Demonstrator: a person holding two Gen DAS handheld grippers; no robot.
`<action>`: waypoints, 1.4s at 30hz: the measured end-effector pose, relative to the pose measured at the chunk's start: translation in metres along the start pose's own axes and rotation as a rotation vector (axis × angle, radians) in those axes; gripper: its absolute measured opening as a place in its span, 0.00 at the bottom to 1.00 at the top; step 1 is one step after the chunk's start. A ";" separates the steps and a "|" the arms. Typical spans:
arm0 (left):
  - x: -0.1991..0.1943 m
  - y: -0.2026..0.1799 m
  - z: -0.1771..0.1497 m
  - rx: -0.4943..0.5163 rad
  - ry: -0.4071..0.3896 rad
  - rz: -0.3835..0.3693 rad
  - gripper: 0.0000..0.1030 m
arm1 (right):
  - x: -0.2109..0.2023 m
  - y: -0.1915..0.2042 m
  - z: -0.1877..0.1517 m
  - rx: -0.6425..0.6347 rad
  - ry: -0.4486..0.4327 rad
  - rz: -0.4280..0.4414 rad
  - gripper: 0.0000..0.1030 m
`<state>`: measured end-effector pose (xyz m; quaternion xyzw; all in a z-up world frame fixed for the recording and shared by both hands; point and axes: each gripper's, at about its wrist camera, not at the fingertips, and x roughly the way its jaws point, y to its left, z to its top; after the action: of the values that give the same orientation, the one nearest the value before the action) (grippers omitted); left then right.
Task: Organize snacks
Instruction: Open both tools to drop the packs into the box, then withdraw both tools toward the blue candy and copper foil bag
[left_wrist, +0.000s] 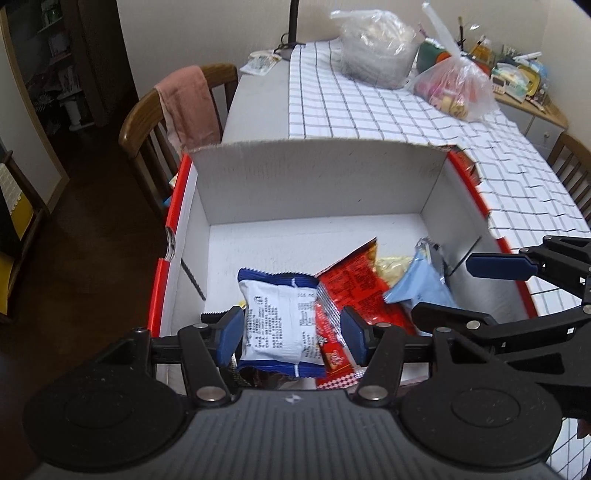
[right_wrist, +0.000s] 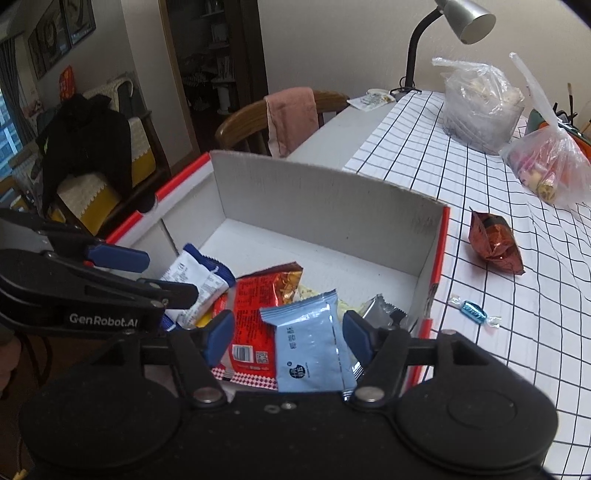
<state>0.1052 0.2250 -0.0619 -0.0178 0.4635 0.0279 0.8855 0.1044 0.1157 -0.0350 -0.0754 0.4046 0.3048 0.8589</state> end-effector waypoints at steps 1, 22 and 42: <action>-0.003 -0.001 0.000 0.001 -0.008 -0.004 0.58 | -0.003 -0.001 0.000 0.005 -0.008 -0.001 0.66; -0.039 -0.056 0.014 0.021 -0.147 -0.100 0.74 | -0.072 -0.056 -0.007 0.080 -0.142 0.002 0.93; 0.001 -0.208 0.045 -0.010 -0.115 -0.098 0.75 | -0.113 -0.218 -0.026 0.054 -0.144 -0.042 1.00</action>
<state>0.1570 0.0198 -0.0359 -0.0434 0.4104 -0.0119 0.9108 0.1597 -0.1213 0.0058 -0.0387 0.3484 0.2801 0.8937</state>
